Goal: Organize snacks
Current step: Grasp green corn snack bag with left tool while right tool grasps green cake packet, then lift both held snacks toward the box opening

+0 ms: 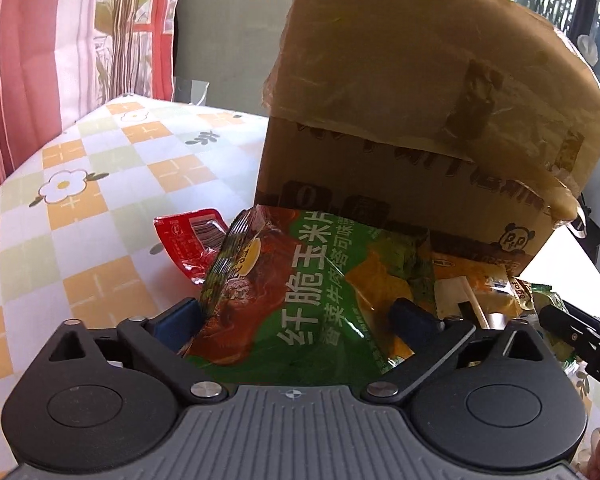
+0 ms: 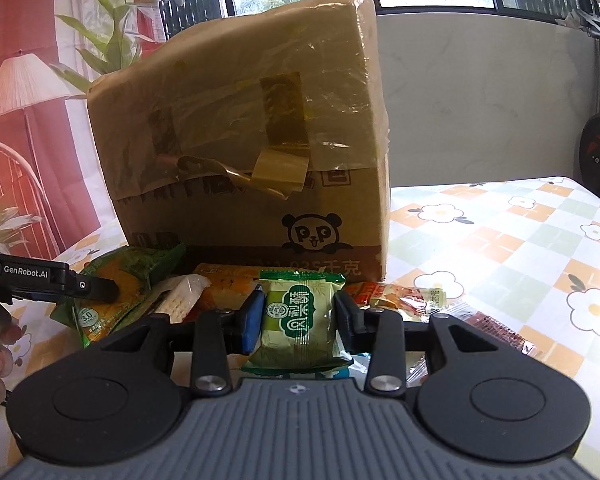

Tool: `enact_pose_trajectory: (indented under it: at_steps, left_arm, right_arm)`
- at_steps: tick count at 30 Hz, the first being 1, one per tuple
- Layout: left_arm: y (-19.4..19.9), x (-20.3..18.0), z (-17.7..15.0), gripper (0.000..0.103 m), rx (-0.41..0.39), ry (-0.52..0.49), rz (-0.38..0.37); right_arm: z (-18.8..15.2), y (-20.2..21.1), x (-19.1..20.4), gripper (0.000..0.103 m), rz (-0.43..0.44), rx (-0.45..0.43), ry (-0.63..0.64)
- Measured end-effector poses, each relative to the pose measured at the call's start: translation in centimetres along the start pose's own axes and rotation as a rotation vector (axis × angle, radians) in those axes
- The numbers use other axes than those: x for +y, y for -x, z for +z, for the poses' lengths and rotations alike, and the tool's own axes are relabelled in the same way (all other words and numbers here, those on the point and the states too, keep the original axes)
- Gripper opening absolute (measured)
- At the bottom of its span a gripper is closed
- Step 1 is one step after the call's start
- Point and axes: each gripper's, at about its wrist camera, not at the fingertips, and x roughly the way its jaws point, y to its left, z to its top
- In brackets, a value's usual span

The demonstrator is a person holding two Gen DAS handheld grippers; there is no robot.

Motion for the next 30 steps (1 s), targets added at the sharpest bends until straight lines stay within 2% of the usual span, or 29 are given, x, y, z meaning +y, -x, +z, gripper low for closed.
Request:
enact_pose_trajectory:
  at_steps: [6, 10, 16, 21, 30]
  left_arm:
    - [-0.2, 0.4, -0.4, 0.102, -0.013, 0.029, -0.018]
    - [1.0, 0.5, -0.5, 0.083, -0.042, 0.043, -0.030]
    - [3.2, 0.3, -0.7, 0.069, -0.079, 0.051, -0.051]
    - [5.2, -0.6, -0.6, 0.065, -0.133, 0.013, -0.061]
    - [8.5, -2.3, -0.1, 0.065, -0.223, -0.040, -0.096]
  right_arm:
    - [0.0, 0.0, 0.0, 0.040, 0.003, 0.006, -0.002]
    - [0.0, 0.0, 0.1, 0.040, 0.004, 0.009, 0.001]
    - [-0.1, 0.0, 0.2, 0.040, 0.004, 0.010, 0.007]
    - [-0.1, 0.0, 0.3, 0.040, 0.003, 0.010, 0.013]
    - [0.3, 1.5, 1.0, 0.040, -0.012, -0.012, 0.038]
